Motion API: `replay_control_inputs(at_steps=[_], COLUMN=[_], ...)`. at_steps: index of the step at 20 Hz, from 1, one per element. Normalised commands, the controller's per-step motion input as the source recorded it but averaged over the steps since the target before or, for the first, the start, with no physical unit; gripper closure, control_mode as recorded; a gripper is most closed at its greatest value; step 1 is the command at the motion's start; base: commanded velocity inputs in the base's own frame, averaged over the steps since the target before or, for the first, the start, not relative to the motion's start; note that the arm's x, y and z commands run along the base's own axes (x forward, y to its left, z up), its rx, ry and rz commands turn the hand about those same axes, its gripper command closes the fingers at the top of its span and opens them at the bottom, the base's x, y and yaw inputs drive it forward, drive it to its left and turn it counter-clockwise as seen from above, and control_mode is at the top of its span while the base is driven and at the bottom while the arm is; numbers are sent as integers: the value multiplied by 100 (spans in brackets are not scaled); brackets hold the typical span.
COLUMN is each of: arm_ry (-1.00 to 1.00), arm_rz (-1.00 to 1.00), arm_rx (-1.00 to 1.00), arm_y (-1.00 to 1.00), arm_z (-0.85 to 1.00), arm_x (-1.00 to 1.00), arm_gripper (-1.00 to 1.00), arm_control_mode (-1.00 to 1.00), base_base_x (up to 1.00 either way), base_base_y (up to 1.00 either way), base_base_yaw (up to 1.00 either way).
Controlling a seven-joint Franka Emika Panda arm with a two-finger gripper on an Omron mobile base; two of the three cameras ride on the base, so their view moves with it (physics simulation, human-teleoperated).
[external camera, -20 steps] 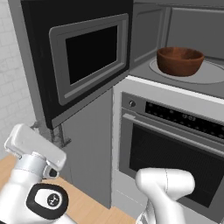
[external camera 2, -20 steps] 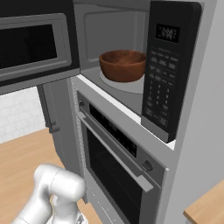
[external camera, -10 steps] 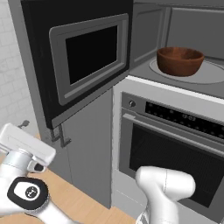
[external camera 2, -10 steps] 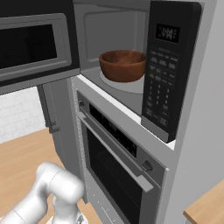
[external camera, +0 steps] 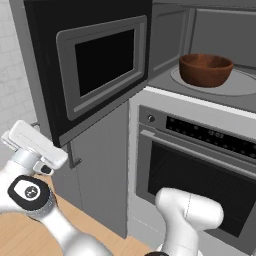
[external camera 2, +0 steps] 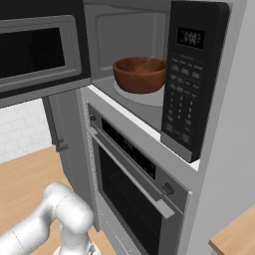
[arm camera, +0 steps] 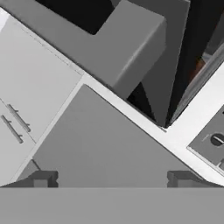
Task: Pick the cucumber from the sink and place it in the bowl. Then pick the bowl and place it in the microwave. Then close the microwave door and press the start button.
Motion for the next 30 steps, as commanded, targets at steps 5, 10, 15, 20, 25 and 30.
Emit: replay_control_inputs(at_steps=[5,10,15,20,25,30], arm_ry=[-14,-35,-17,-3,-5,-18], arm_rz=[-1,0,-2,0,0,0], arm_rx=[13,29,30,40,39,40], arm_y=[-28,-80,-88,-100,-100,-100], arm_z=[1,14,35,53,39,12], arm_x=[46,-51,-21,0,-12,-16], arm_gripper=[-100,-100,-100,-100,-100,-100], arm_control_mode=[-100,-100,-100,-100,-100,-100], base_base_x=[0,0,0,0,0,0], base_base_y=[0,0,0,0,0,0], base_base_yaw=[0,0,0,0,0,0])
